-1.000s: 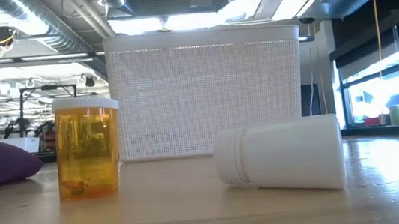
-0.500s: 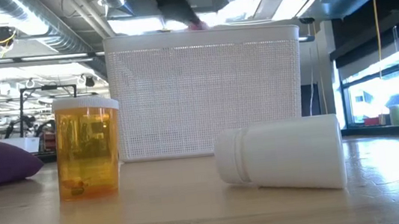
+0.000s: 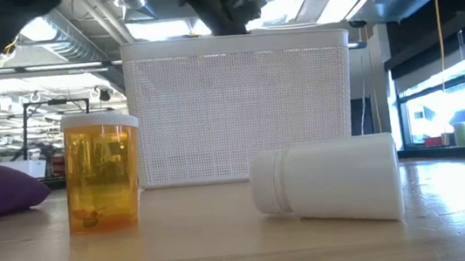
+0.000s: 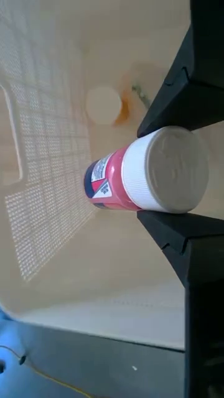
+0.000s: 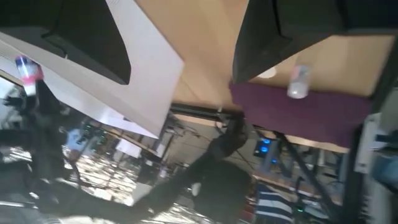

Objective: Pick & place medical supplies in basket/bin
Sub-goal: Put the pink pill bottle into the white bin

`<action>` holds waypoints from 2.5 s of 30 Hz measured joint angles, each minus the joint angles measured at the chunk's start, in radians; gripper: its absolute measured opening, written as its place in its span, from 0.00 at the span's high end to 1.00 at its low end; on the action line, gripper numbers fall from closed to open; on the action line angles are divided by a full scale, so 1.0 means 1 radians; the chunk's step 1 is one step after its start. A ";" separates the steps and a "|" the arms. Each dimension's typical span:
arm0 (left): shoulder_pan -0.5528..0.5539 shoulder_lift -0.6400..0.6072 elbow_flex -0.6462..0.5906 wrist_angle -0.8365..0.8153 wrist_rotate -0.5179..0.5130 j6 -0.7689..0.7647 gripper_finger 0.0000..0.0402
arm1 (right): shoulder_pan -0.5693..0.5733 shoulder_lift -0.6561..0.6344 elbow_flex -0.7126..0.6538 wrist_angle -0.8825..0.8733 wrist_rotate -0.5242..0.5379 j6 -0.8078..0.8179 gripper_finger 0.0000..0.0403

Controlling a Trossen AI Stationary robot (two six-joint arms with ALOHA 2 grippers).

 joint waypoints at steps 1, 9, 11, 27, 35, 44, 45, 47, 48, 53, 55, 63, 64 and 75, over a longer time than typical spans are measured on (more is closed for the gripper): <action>-0.002 0.019 0.008 0.004 -0.011 0.009 0.56 | 0.008 0.000 0.000 0.000 0.000 0.000 0.30; -0.015 0.141 0.013 0.010 -0.111 0.105 0.56 | 0.022 0.000 0.000 0.000 0.000 -0.024 0.30; -0.017 0.164 0.013 0.010 -0.123 0.125 0.56 | 0.022 0.000 0.000 0.000 0.000 -0.026 0.30; -0.023 0.267 0.013 0.077 -0.205 0.228 0.56 | 0.022 0.000 0.000 0.000 0.000 -0.040 0.30; -0.029 0.272 0.013 0.082 -0.206 0.246 0.56 | 0.022 0.000 0.000 -0.001 0.000 -0.056 0.30; -0.032 0.272 0.013 0.110 -0.310 0.221 0.53 | 0.022 0.000 0.000 -0.002 0.000 -0.076 0.30; -0.032 0.272 0.013 0.110 -0.323 0.221 0.53 | 0.022 0.000 0.000 -0.002 0.000 -0.076 0.30; -0.033 0.272 0.013 0.110 -0.342 0.219 0.52 | 0.022 0.000 0.000 -0.001 0.000 -0.077 0.30; -0.034 0.272 0.013 0.111 -0.351 0.217 0.52 | 0.022 0.000 0.000 -0.002 0.000 -0.077 0.30; -0.039 0.272 0.013 0.115 -0.377 0.212 0.52 | 0.022 0.000 0.000 -0.001 0.000 -0.078 0.30; -0.042 0.272 0.013 0.115 -0.378 0.200 0.52 | 0.022 0.000 0.000 -0.001 0.000 -0.078 0.30; -0.058 0.272 0.013 0.084 -0.318 0.155 0.52 | 0.022 0.000 0.000 -0.001 0.000 -0.079 0.30; -0.058 0.272 0.013 0.069 -0.281 0.157 0.52 | 0.022 0.000 0.000 -0.001 0.000 -0.079 0.30; -0.055 0.272 0.013 -0.035 -0.067 0.115 0.51 | 0.022 0.000 0.000 -0.001 0.000 -0.079 0.30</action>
